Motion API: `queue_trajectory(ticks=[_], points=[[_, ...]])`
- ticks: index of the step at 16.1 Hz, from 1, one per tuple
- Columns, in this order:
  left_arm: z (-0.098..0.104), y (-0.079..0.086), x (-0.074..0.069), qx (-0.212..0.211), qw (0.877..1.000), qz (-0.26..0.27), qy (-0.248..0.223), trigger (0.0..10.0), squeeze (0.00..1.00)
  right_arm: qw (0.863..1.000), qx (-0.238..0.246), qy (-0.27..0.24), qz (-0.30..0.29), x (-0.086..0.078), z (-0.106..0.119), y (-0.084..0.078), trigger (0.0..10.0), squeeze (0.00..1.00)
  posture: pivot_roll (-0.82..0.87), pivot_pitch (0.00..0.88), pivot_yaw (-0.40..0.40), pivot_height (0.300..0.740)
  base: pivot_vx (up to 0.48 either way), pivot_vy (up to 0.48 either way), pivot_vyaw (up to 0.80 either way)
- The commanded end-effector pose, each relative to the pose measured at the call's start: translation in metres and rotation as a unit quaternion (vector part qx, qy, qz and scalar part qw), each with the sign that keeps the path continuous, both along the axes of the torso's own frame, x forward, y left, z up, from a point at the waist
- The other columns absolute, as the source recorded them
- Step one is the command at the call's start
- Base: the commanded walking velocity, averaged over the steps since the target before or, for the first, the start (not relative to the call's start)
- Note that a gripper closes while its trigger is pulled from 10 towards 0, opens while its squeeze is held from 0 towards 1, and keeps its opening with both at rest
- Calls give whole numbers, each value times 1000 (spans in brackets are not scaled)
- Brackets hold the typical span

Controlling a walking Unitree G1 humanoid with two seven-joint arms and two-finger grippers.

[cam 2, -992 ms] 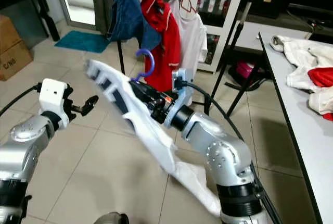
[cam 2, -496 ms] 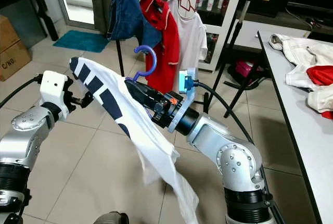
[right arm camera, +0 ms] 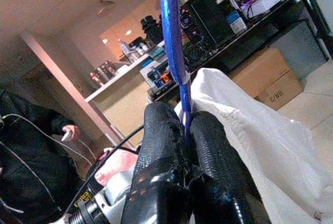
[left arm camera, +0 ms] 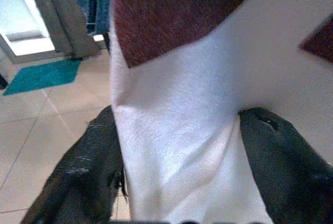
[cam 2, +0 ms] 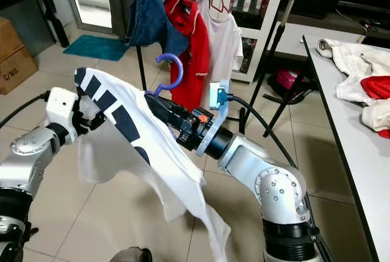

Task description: Hang hanger

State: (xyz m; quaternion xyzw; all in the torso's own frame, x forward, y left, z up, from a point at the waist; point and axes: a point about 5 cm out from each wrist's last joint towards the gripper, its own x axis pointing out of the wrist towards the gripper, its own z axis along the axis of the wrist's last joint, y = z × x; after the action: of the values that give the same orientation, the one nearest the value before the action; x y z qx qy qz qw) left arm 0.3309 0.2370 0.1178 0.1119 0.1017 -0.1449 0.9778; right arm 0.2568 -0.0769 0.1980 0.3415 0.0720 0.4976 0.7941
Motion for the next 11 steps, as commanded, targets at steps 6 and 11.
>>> queue_trajectory(ticks=[6, 11], points=[[0, -16, 4, 15, 999, -39, -9, 0, 0, 1000, 3, -15, -5, -4, 7, -2, 10000, 0, -33, 0, 15, 740, 0, 0, 0], [-3, -16, 3, 19, 999, -39, -9, 0, 0, 1000, 1, -16, -3, -4, 8, -2, 10000, 0, -33, 0, 15, 740, 0, 0, 0]])
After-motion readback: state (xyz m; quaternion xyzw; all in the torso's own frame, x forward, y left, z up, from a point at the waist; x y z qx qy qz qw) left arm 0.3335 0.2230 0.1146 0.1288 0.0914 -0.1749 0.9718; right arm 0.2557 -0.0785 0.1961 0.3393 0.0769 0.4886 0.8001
